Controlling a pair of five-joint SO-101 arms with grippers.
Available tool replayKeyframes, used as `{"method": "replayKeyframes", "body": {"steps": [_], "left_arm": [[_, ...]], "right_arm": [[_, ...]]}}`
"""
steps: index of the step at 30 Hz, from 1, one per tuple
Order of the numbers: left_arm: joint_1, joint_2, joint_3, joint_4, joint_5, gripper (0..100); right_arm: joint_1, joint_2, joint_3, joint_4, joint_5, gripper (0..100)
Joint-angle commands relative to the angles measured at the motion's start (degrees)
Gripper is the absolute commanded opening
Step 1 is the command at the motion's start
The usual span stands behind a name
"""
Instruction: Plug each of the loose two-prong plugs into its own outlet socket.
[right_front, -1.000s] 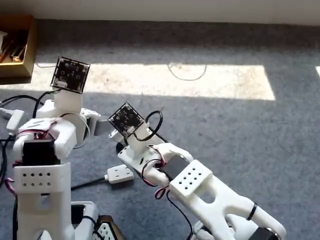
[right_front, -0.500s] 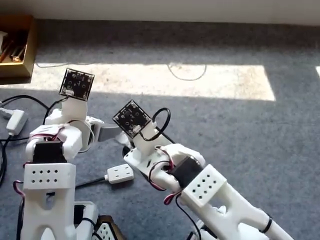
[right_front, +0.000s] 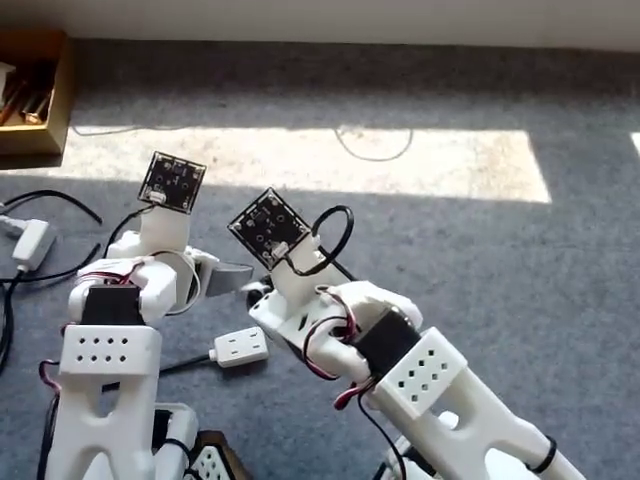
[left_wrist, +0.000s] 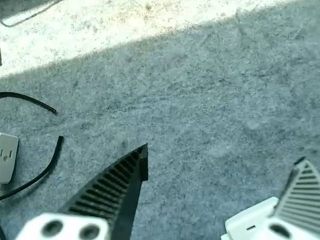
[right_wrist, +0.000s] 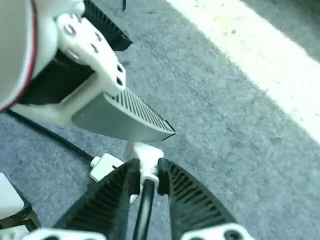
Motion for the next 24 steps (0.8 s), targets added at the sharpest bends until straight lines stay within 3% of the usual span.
{"method": "replayKeyframes", "body": {"steps": [1, 11, 19, 24], "left_arm": [[-1.3, -0.3, -0.1, -1.9, -0.2, 42], [-23.5, 0.2, -1.2, -8.6, -0.1, 42], [-30.8, 0.0, 1.9, 0.1, -4.3, 42], [-37.2, 0.2, 7.0, -5.5, -9.5, 42]], "right_arm": [[1.6, 0.0, -4.4, 1.5, 0.2, 0.5], [2.8, 0.9, -2.0, 14.9, 9.8, 0.5], [-0.6, 24.0, -18.1, 22.4, 19.1, 0.5], [-4.9, 31.4, -28.1, 23.2, 28.7, 0.5]]}}
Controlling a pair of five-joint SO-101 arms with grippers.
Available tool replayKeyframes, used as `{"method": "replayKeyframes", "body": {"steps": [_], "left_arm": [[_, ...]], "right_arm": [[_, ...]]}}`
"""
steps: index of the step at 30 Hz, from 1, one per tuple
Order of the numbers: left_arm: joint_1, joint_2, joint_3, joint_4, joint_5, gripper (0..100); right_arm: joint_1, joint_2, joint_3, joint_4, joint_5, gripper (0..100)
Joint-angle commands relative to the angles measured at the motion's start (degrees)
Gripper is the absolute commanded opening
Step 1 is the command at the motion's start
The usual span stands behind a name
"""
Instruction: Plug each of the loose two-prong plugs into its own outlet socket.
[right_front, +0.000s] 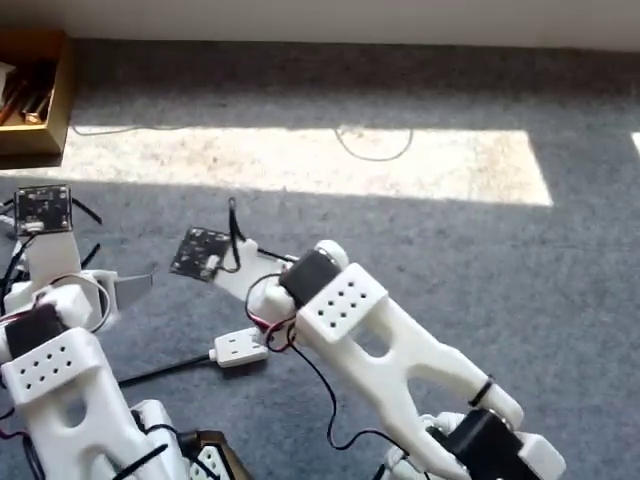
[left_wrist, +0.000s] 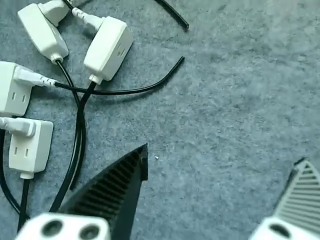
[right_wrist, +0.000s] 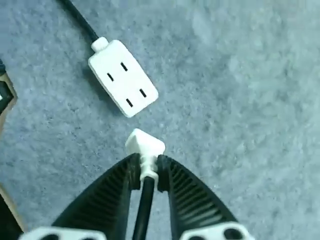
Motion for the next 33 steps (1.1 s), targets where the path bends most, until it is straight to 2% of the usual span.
{"method": "replayKeyframes", "body": {"steps": [1, 7, 16, 24, 33], "left_arm": [[-5.4, 0.1, 3.2, -4.5, -4.1, 42], [-15.0, 0.1, 11.8, -15.1, -11.7, 42], [-21.0, 0.1, 12.6, -15.5, -13.9, 42], [-21.3, 0.1, 14.9, -15.8, -14.0, 42], [-21.1, 0.1, 15.1, -15.7, -14.1, 42]], "right_arm": [[-2.8, 1.4, -9.0, 1.1, 6.9, 0.5], [-4.2, 2.0, -12.7, 1.0, 20.6, 0.5], [-4.4, 1.7, -4.4, -0.5, 34.7, 0.6], [-7.9, 1.4, 0.7, -6.3, 37.3, 0.6], [-7.5, 1.4, 0.3, -6.0, 41.1, 0.6]]}}
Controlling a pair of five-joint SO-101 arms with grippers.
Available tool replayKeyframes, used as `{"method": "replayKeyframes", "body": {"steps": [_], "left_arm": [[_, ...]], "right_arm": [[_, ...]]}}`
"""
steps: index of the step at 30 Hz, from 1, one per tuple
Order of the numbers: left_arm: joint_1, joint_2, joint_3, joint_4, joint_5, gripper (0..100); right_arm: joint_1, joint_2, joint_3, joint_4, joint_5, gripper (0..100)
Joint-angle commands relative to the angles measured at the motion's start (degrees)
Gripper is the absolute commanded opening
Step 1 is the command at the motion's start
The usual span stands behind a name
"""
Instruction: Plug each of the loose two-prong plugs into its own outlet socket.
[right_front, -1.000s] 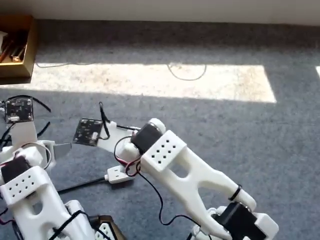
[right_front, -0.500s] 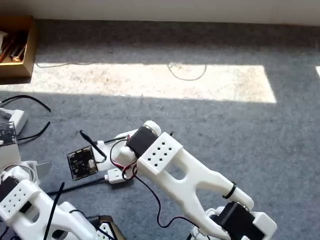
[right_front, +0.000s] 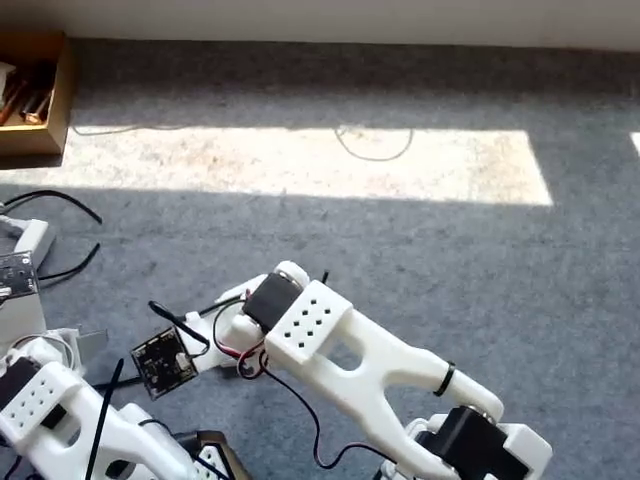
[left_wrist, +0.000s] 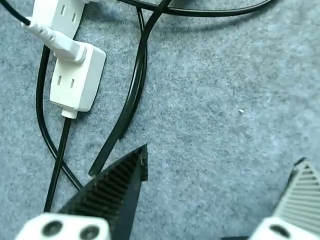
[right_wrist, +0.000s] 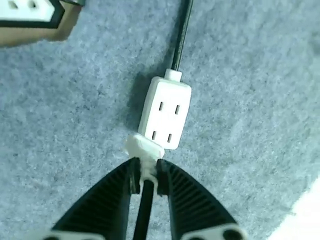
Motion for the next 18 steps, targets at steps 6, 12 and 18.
{"method": "replayKeyframes", "body": {"steps": [6, 12, 18], "left_arm": [[0.0, 0.1, -0.1, -0.6, -0.3, 42], [0.1, 0.1, 0.8, -0.8, -0.3, 42], [1.5, 0.1, 1.4, -0.6, -0.3, 42]], "right_arm": [[1.3, -0.6, -0.7, -1.3, 6.0, 0.6], [3.7, -0.8, -0.8, -3.6, 10.1, 0.6], [3.3, -0.9, -0.9, -8.6, 7.0, 0.6]]}}
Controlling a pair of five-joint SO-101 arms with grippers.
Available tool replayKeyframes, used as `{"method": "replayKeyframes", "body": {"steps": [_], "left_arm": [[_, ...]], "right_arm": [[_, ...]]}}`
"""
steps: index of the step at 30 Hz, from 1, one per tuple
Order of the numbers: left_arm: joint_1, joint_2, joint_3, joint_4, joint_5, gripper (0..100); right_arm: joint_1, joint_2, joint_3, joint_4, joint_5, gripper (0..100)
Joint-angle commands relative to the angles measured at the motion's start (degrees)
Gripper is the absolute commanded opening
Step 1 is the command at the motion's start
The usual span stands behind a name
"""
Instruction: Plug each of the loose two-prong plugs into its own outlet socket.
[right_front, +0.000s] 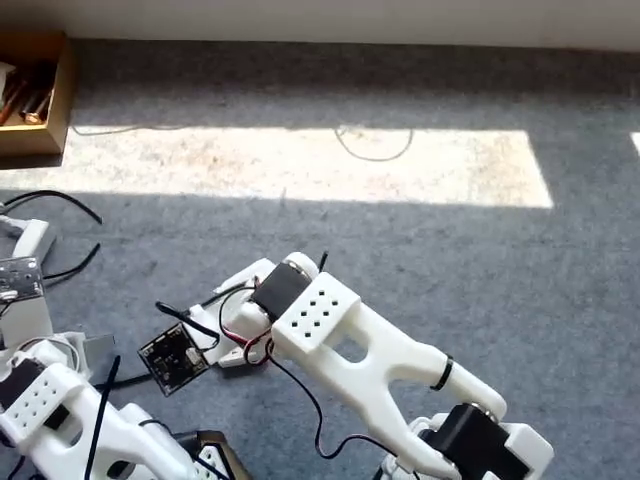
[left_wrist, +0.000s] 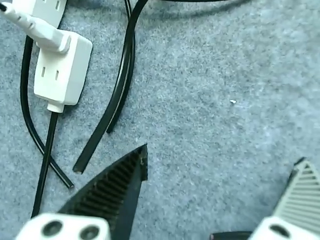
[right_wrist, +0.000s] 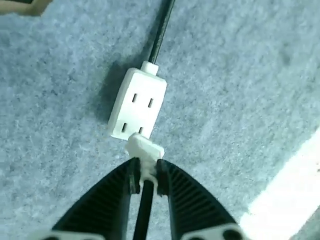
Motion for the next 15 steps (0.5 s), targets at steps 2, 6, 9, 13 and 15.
{"method": "replayKeyframes", "body": {"steps": [2, 6, 9, 13, 15], "left_arm": [[1.1, 0.1, -0.3, -0.7, -0.3, 42], [1.0, 0.1, -0.3, -0.6, -0.2, 42], [0.7, 0.1, -0.3, -0.6, -0.2, 42], [0.8, 0.1, -0.2, -0.6, -0.2, 42], [0.9, 0.1, -0.2, -0.6, -0.2, 42]], "right_arm": [[-0.6, -0.6, -1.5, -4.4, -5.7, 0.6], [-2.1, -0.6, -1.2, -6.1, -6.7, 0.6], [-2.3, -0.5, 0.1, -6.4, -6.9, 0.6], [-3.6, -0.5, 3.4, -7.7, -6.9, 0.6], [-3.6, -0.5, 5.5, -10.0, -6.9, 0.6]]}}
